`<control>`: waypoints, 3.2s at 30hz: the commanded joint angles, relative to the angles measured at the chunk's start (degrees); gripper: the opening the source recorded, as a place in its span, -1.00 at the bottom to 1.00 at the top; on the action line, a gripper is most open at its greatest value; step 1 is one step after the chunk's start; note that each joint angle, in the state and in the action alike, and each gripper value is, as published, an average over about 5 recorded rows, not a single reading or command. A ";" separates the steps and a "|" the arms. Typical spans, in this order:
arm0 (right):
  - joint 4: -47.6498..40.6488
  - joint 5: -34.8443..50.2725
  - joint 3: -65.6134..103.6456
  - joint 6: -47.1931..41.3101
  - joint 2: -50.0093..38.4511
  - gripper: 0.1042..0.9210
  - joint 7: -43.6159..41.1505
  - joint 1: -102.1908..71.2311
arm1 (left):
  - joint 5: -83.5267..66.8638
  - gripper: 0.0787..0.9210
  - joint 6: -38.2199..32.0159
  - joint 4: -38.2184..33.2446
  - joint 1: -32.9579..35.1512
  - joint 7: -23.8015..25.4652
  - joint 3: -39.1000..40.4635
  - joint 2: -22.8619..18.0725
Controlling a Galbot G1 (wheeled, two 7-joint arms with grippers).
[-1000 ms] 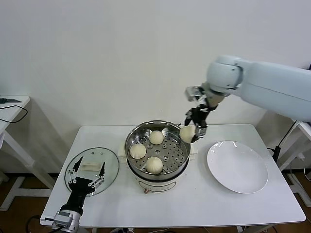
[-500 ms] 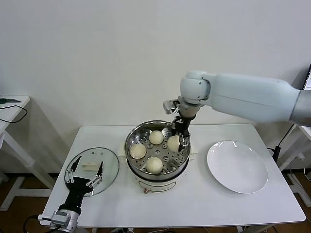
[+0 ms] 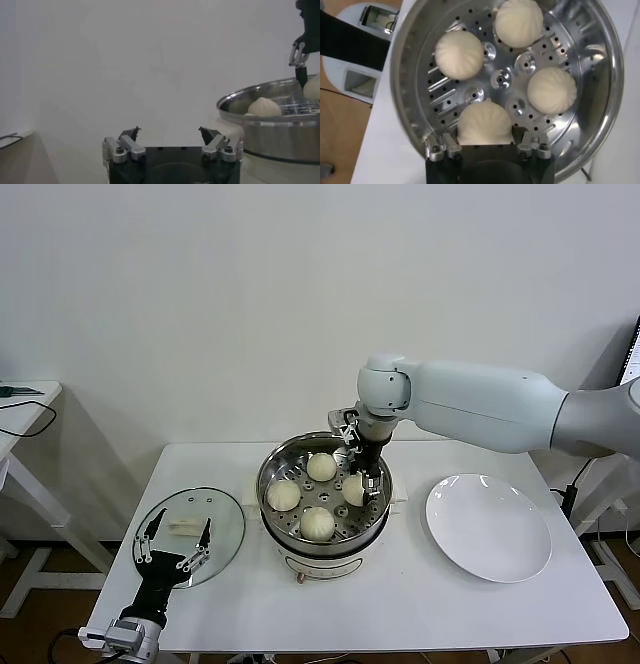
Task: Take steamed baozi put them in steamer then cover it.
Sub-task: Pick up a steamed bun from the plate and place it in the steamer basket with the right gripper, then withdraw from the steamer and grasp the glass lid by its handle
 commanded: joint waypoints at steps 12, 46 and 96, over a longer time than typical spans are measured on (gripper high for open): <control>-3.90 -2.50 2.78 -0.10 1.37 0.51 0.23 -3.99 | -0.03 0.77 -0.04 0.38 -0.13 0.06 0.01 -0.05; 19.53 24.04 66.58 22.91 -39.34 0.76 42.31 -46.74 | -0.16 0.77 -0.05 -2.92 -2.36 1.86 0.00 -0.07; 38.48 3.61 115.87 46.29 11.49 0.76 68.66 -121.64 | 79.84 0.77 -27.14 29.05 -5.65 -27.64 -7.19 5.92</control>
